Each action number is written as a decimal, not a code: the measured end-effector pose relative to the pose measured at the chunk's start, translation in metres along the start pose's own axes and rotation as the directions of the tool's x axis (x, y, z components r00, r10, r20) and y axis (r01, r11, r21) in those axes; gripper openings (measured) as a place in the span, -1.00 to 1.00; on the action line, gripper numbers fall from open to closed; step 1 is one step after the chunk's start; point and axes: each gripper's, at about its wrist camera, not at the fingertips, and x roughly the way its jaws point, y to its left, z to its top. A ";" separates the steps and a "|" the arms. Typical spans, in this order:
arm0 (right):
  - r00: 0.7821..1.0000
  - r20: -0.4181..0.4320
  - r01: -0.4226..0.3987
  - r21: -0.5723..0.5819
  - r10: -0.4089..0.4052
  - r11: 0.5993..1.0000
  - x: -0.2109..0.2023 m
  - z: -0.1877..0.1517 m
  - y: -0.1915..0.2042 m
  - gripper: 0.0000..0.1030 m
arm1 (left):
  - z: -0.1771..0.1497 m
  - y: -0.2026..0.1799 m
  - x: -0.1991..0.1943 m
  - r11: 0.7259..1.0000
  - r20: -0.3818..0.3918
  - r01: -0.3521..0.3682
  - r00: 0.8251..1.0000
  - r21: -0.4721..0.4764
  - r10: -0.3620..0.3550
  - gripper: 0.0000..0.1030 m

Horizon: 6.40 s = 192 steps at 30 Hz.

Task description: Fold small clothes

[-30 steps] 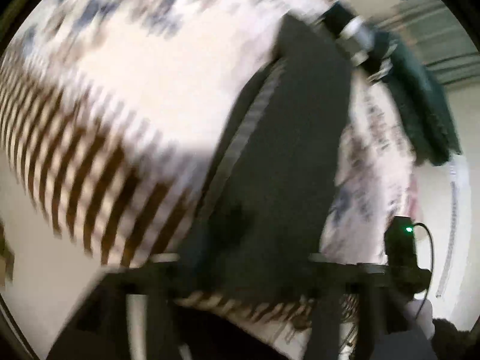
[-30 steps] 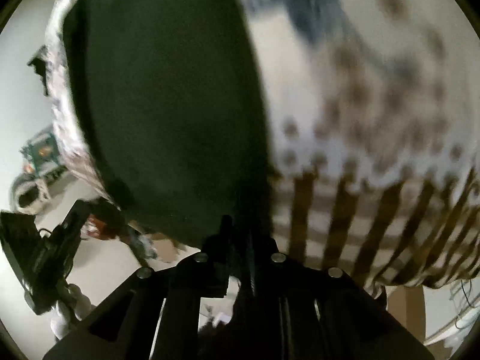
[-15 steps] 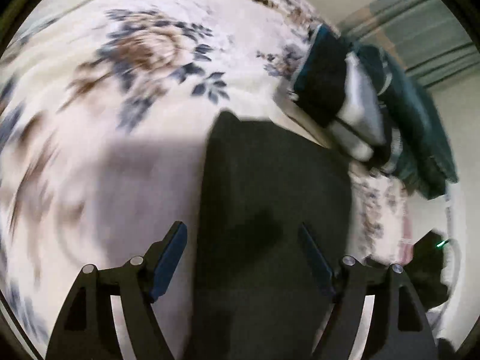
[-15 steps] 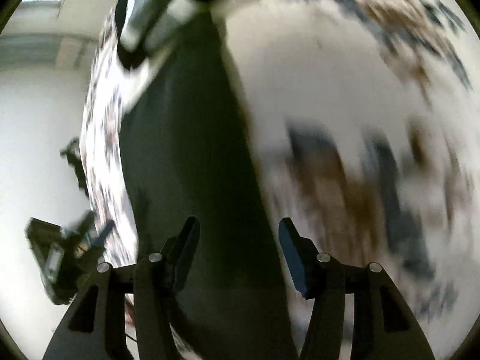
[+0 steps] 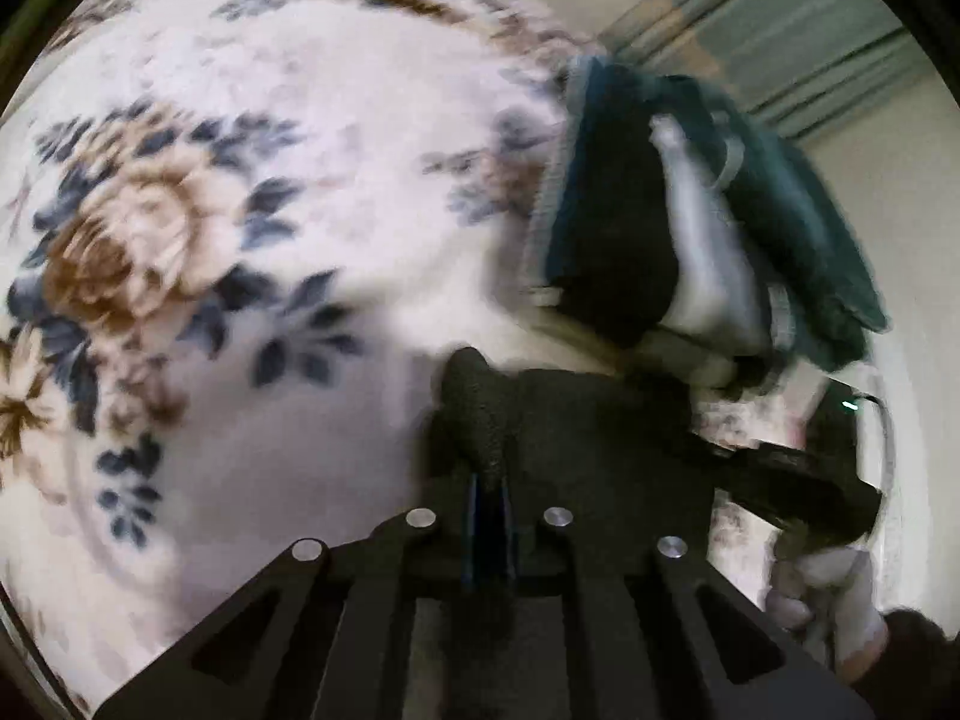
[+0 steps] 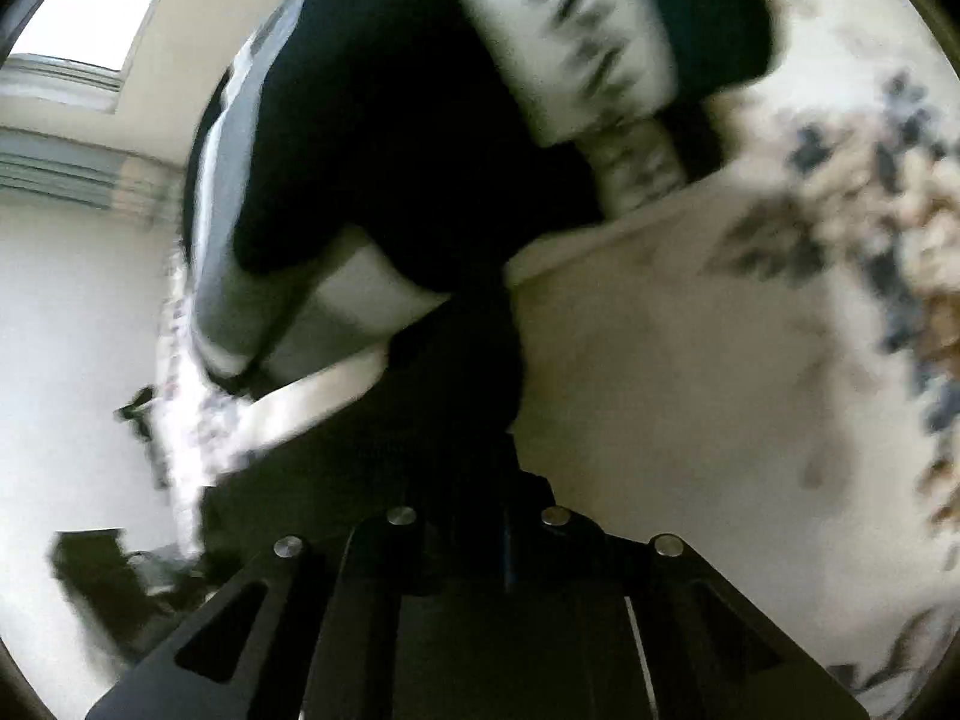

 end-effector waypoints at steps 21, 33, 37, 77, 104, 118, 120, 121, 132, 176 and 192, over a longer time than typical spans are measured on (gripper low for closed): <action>0.914 -0.403 0.026 -0.042 -0.041 0.999 -0.111 -0.233 -0.080 -0.02 | -0.240 0.018 -0.135 0.974 -0.142 -0.141 0.983 -0.177 0.117 0.35; 0.841 -0.539 0.074 0.203 0.048 0.976 -0.114 -0.450 -0.181 -0.02 | -0.402 -0.026 -0.132 0.970 -0.378 -0.184 0.919 -0.158 0.113 0.31; 0.848 -0.525 0.046 0.216 0.076 0.975 -0.107 -0.491 -0.187 -0.04 | -0.428 -0.041 -0.130 0.969 -0.356 -0.231 0.916 -0.088 0.186 -0.78; 0.833 -0.400 -0.255 0.337 0.383 0.906 -0.053 -0.546 -0.116 -0.78 | -0.426 -0.026 -0.155 0.988 -0.172 0.046 0.983 -0.146 -0.071 -0.78; 0.933 -0.082 -0.351 0.007 0.351 0.936 -0.174 -0.340 0.015 -0.80 | -0.256 -0.139 -0.187 0.984 0.056 -0.125 0.991 0.127 0.118 -0.78; 0.938 -0.034 -0.341 0.071 0.344 0.937 -0.131 -0.251 0.040 -0.80 | -0.169 -0.124 -0.134 0.984 -0.003 -0.104 0.994 0.148 0.105 -0.78; 0.940 -0.026 -0.337 0.077 0.340 0.938 -0.121 -0.236 0.043 -0.80 | -0.156 -0.123 -0.124 0.984 -0.008 -0.100 0.995 0.149 0.102 -0.78; 0.941 -0.023 -0.336 0.079 0.338 0.939 -0.117 -0.230 0.043 -0.80 | -0.150 -0.121 -0.119 0.985 -0.011 -0.097 0.995 0.146 0.100 -0.78; 0.911 -0.082 -0.347 0.375 0.404 0.860 -0.022 -0.138 0.008 -0.17 | -0.063 -0.018 -0.057 0.930 0.010 0.139 0.990 -0.341 -0.144 0.14; 0.992 -0.122 -0.041 -0.021 0.039 0.999 -0.012 -0.027 0.040 0.23 | -0.020 -0.023 -0.043 0.984 -0.016 0.083 0.996 -0.157 -0.086 0.37; 0.840 -0.377 -0.398 0.063 0.391 0.915 0.033 -0.048 -0.030 0.62 | -0.244 0.002 -0.045 0.797 0.167 0.239 0.970 -0.555 -0.175 0.48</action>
